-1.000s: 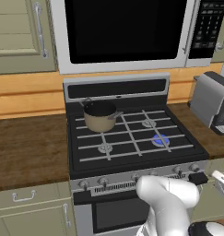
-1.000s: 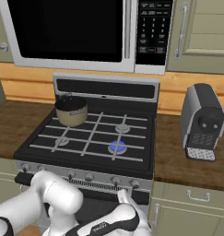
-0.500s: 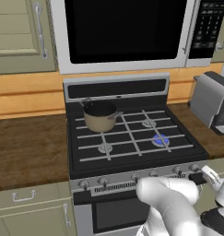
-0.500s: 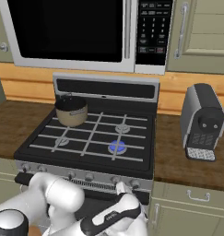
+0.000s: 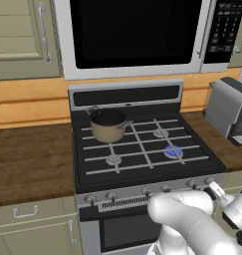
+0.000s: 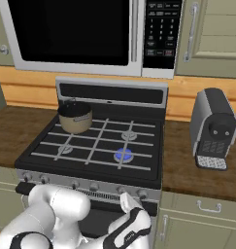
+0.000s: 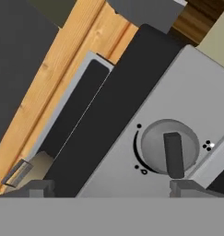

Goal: Turn off the front right burner of the stove.

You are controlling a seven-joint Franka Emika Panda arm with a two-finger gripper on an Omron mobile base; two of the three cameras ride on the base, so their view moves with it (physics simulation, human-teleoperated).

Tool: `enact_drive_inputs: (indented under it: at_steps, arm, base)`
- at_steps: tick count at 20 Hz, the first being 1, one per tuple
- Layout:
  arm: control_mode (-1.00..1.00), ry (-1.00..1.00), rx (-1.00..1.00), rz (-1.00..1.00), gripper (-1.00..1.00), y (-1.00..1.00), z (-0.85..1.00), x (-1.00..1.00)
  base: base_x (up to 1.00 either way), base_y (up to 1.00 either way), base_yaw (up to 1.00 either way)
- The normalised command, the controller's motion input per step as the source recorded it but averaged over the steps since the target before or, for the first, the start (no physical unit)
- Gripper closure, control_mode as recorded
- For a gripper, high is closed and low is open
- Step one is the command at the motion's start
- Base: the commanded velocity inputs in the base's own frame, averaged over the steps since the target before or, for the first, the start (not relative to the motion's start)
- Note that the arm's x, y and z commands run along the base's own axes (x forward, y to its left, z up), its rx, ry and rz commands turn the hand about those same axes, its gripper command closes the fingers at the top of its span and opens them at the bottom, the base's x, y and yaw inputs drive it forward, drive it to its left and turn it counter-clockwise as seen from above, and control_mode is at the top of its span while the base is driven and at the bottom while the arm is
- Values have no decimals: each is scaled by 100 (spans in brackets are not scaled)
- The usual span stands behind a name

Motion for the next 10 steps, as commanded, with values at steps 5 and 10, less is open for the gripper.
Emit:
enact_drive_inputs:
  at_steps: [5,10]
  arm:
    - [-100,-8,0,0,-100,0,-8,9]
    - [-100,-15,0,0,-100,0,-16,3]
  base:
    - [0,0,0]
    - [0,0,0]
